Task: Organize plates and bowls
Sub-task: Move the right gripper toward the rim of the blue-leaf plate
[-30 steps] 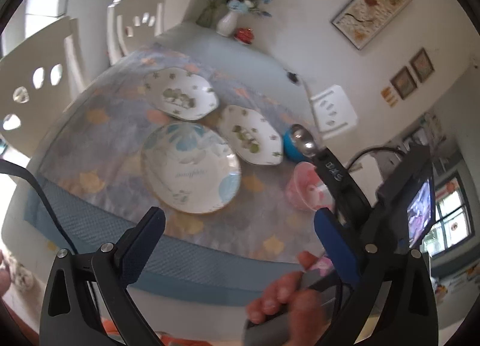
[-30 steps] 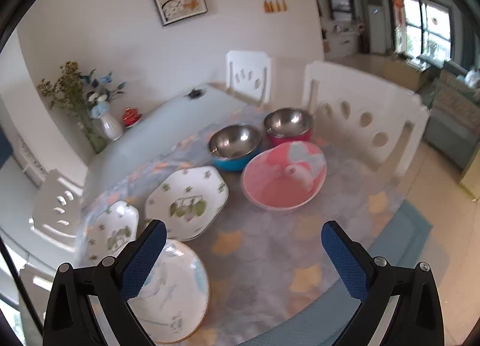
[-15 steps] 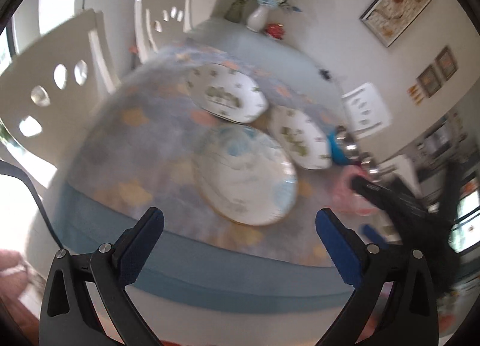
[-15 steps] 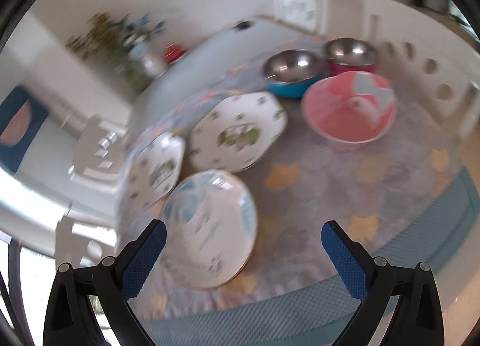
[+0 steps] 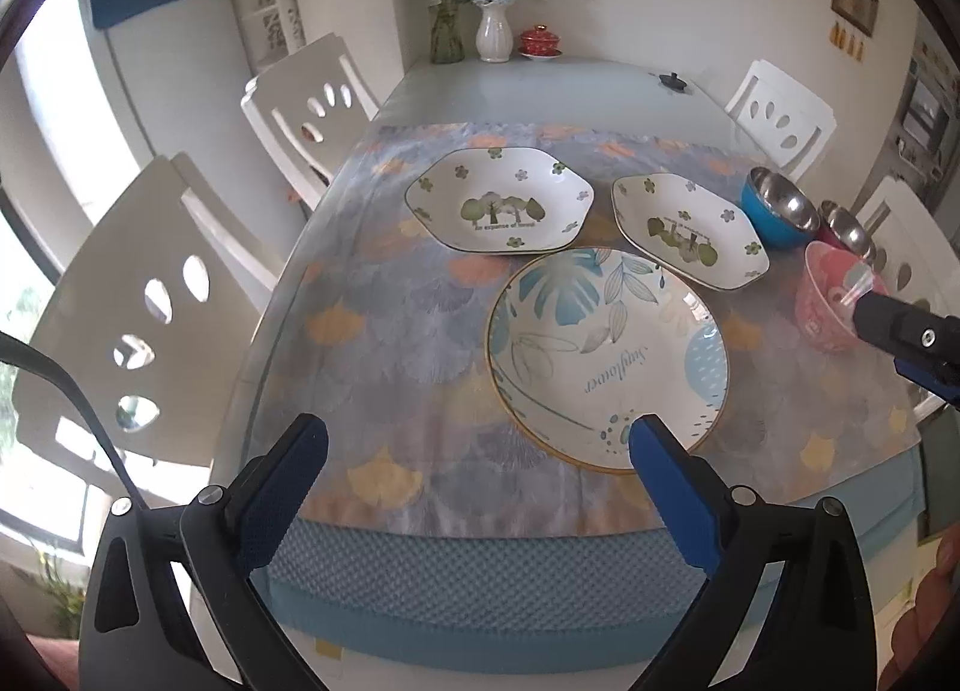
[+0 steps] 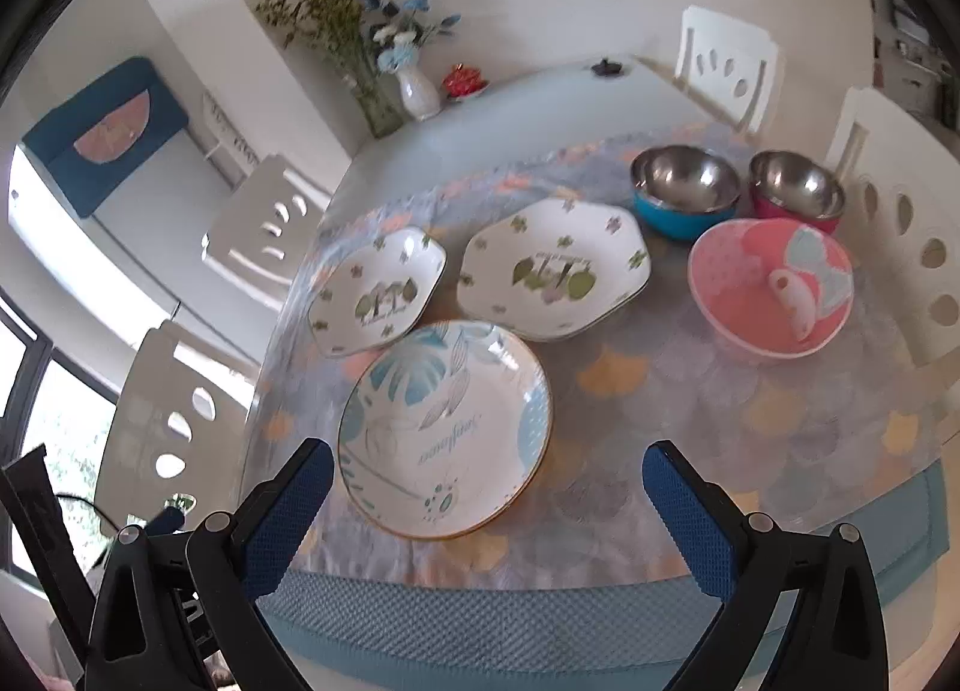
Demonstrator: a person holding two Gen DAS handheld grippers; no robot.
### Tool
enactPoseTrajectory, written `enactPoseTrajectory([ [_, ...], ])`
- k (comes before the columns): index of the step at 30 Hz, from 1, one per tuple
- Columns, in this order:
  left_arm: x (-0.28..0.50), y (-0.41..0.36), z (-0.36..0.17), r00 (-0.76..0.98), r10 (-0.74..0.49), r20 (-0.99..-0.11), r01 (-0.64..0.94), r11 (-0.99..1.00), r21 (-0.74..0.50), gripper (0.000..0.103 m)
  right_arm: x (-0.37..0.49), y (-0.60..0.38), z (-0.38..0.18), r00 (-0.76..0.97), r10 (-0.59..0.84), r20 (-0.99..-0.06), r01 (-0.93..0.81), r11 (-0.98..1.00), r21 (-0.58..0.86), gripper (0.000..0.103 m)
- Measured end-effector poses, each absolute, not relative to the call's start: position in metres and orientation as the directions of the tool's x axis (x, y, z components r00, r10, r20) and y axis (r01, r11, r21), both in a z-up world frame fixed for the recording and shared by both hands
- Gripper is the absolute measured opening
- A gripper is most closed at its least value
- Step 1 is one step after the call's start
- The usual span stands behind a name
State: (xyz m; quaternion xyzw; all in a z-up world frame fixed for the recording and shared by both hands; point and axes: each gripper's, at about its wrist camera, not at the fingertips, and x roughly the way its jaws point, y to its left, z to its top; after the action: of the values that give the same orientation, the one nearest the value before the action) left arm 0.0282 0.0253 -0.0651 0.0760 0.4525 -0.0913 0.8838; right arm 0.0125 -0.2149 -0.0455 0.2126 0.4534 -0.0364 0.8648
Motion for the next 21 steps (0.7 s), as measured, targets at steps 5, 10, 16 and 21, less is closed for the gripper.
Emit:
enactPoseTrajectory([
  [5,0.032,0.023,-0.069,0.576,-0.117,-0.809,0.242,0.97,0.031,0.1,0.015,-0.208,-0.054,0.565,0.133,-0.814,0.254,0.911,0.326,0.103],
  [10,0.037,0.027,-0.073,0.564,-0.147,-0.813,0.235,0.972,-0.012,0.1,0.023,-0.204,-0.056,0.56,0.137,-0.817,0.252,0.911,0.325,0.103],
  [16,0.035,0.037,-0.067,0.569,-0.177,-0.803,0.21,0.975,-0.066,0.1,0.033,-0.189,-0.054,0.554,0.14,-0.821,0.21,0.93,0.301,0.103],
  [21,0.024,0.048,-0.057,0.59,-0.165,-0.79,0.173,0.982,-0.076,0.101,0.046,-0.177,-0.056,0.537,0.18,-0.824,0.141,0.944,0.299,0.103],
])
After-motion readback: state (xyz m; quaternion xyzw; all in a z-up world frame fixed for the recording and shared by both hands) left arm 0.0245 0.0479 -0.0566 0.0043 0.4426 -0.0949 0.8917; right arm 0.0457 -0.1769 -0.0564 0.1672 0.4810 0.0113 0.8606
